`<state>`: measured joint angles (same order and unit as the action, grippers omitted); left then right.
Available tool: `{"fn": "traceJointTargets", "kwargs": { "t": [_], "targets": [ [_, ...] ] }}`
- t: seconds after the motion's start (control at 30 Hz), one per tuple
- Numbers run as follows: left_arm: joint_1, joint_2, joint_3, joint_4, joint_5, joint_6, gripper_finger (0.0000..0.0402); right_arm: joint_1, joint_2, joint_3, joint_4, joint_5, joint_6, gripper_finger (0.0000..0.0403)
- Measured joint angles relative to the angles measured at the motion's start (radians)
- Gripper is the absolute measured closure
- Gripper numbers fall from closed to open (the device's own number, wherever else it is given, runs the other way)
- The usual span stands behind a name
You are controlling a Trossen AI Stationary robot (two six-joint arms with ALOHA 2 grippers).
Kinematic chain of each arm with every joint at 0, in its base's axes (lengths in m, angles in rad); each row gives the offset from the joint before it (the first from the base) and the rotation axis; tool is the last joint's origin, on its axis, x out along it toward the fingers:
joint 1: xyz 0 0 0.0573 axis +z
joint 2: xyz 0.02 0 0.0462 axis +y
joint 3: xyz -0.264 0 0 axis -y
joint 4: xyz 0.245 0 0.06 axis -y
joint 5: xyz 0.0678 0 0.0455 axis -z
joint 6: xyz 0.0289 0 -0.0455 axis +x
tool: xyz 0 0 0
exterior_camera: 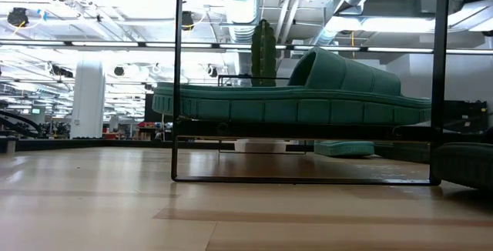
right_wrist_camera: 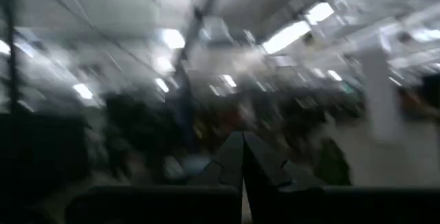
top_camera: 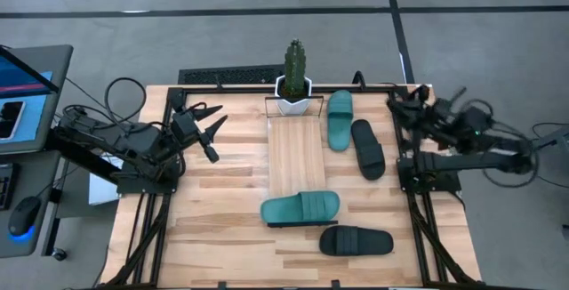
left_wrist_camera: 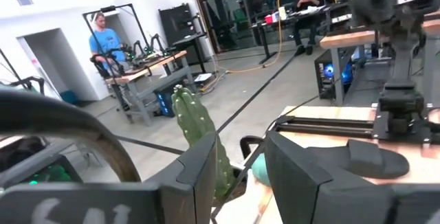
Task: Pick and place slides into the shelf
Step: Put the green slipper on the shelf
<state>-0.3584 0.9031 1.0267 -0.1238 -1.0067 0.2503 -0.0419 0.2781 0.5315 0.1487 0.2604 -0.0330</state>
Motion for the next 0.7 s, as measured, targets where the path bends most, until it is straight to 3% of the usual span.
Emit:
{"fn": "traceJointTargets", "kwargs": {
  "t": [0.17, 0.4, 0.5, 0.7],
  "targets": [
    [0.000, 0.000, 0.000, 0.000, -0.002, 0.071, 0.0290, -0.021, 0.237, 0.280, -0.400, 0.211, -0.028, 0.0403],
    [0.008, -0.003, 0.000, 0.002, -0.120, 0.110, 0.0290, -0.205, 0.473, 0.569, -0.766, 0.205, -0.033, 0.0403],
    [0.033, -0.002, 0.000, 0.001, -0.140, 0.071, 0.0290, -0.328, 0.553, 0.636, -0.847, 0.127, -0.090, 0.0403],
    [0.093, -0.002, 0.000, 0.002, -0.102, 0.036, 0.0290, -0.631, 0.676, 0.670, -0.908, -0.151, -0.176, 0.0403]
  ]
}}
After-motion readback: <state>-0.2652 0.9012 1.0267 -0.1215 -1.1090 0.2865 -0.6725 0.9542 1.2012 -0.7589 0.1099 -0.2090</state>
